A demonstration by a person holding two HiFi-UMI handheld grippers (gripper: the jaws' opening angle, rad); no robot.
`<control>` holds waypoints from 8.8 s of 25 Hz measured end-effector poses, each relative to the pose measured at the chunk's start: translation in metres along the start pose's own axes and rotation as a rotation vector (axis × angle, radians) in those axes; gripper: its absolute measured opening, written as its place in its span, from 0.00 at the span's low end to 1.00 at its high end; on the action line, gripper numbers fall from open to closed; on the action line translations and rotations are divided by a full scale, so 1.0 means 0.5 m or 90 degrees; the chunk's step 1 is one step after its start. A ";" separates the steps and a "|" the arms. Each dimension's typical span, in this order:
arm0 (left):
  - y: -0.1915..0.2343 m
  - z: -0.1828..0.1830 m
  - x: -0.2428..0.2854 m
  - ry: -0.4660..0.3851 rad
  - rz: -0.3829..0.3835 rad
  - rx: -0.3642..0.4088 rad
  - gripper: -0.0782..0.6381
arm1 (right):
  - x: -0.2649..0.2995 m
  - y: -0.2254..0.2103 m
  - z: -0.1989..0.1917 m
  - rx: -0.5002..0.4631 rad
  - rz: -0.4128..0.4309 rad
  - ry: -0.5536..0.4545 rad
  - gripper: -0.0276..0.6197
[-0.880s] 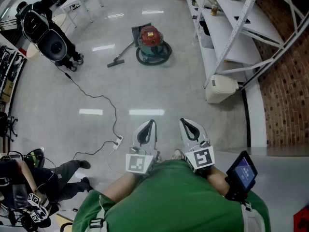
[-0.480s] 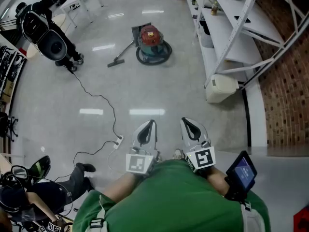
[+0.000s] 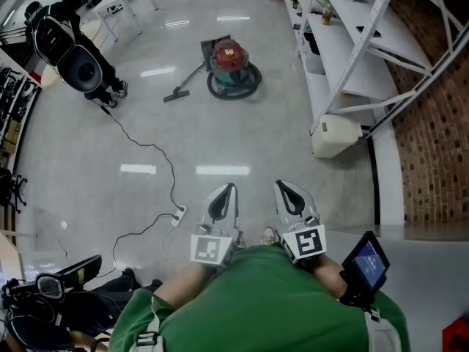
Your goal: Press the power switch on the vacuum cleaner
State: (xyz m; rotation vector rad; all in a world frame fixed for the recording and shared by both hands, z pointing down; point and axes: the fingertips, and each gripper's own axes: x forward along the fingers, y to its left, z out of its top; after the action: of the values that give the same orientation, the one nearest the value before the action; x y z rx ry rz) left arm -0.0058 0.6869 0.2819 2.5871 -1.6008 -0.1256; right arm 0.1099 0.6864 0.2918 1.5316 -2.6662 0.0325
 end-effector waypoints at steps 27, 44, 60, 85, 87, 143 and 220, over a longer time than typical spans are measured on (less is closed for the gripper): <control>0.117 -0.026 0.241 -0.001 0.035 -0.006 0.12 | 0.231 -0.159 -0.036 -0.022 0.025 0.029 0.05; 0.419 0.003 0.470 -0.004 0.009 -0.043 0.12 | 0.595 -0.185 0.021 -0.035 -0.022 0.028 0.05; 0.479 0.003 0.782 0.035 0.041 -0.003 0.12 | 0.839 -0.420 0.029 -0.017 0.027 0.024 0.05; 0.594 -0.024 1.156 0.029 0.088 0.004 0.12 | 1.154 -0.671 0.004 -0.016 0.082 0.028 0.05; 0.633 -0.029 1.185 0.032 0.085 -0.002 0.12 | 1.199 -0.677 -0.002 -0.020 0.075 0.039 0.05; 1.068 -0.413 1.669 0.260 0.134 -0.070 0.12 | 1.869 -0.846 -0.437 0.025 0.176 0.288 0.05; 1.203 -0.802 1.668 0.359 0.212 -0.143 0.12 | 2.056 -0.819 -1.037 -0.062 0.297 0.504 0.05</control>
State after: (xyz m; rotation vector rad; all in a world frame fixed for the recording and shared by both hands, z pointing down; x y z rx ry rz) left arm -0.1198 -0.3112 0.7388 1.9160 -1.6390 0.3896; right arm -0.0281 -0.3798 0.8732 0.6255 -2.2343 0.4247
